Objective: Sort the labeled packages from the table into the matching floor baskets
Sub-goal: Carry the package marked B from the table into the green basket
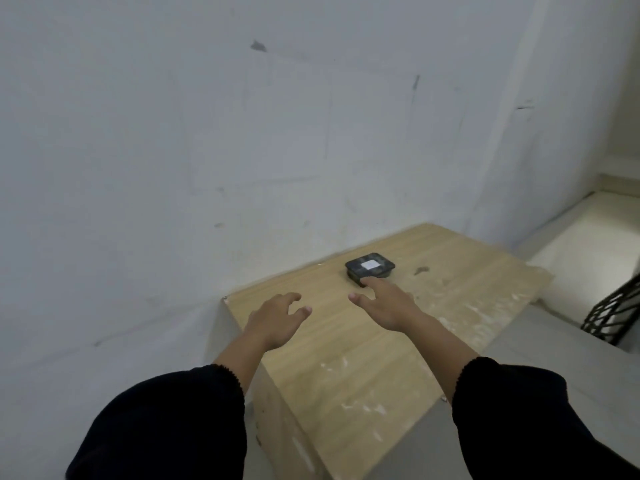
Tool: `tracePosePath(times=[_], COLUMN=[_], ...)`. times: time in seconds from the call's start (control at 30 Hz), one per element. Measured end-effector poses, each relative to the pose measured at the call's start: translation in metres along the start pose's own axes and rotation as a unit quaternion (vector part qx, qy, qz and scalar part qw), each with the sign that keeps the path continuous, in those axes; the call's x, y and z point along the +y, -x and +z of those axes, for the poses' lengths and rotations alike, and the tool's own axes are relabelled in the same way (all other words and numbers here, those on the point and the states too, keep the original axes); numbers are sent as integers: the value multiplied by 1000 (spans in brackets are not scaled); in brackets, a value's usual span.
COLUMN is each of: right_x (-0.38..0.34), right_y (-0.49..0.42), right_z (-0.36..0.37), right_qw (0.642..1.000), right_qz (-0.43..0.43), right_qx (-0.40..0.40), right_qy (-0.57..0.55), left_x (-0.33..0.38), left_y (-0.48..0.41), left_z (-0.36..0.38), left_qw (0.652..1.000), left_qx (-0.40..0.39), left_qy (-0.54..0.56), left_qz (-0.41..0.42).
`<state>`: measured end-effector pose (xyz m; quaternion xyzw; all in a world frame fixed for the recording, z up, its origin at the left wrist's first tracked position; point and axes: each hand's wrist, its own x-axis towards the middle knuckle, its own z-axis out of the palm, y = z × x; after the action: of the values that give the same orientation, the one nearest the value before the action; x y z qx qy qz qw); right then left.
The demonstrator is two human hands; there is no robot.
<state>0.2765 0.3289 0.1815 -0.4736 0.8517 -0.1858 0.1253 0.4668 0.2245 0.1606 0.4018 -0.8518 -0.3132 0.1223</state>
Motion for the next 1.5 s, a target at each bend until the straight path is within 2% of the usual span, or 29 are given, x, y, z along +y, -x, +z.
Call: tracePosePath(times=[0.3, 0.7, 0.83, 1.23, 1.37, 1.5], right_x=[102, 195, 220, 267, 278, 295], right_y=[-69, -244, -301, -471, -501, -525], right_z=[-47, -85, -86, -50, -23, 6], right_qw=[999, 1000, 999, 983, 976, 973], right_qz=[14, -10, -21, -115, -128, -102], right_qx=[36, 15, -12, -141, -173, -204], right_qy=[-22, -21, -20, -23, -18, -27], left_x=[72, 107, 108, 98, 87, 70], left_y=[-102, -279, -321, -408, -428, -450], left_z=[65, 118, 132, 184, 210, 233], left_qw=[1000, 999, 998, 971, 962, 954], left_qx=[-4, 33, 39, 149, 144, 137], left_qy=[15, 35, 28, 70, 82, 103], left_qz=[14, -20, -42, -173, -217, -247])
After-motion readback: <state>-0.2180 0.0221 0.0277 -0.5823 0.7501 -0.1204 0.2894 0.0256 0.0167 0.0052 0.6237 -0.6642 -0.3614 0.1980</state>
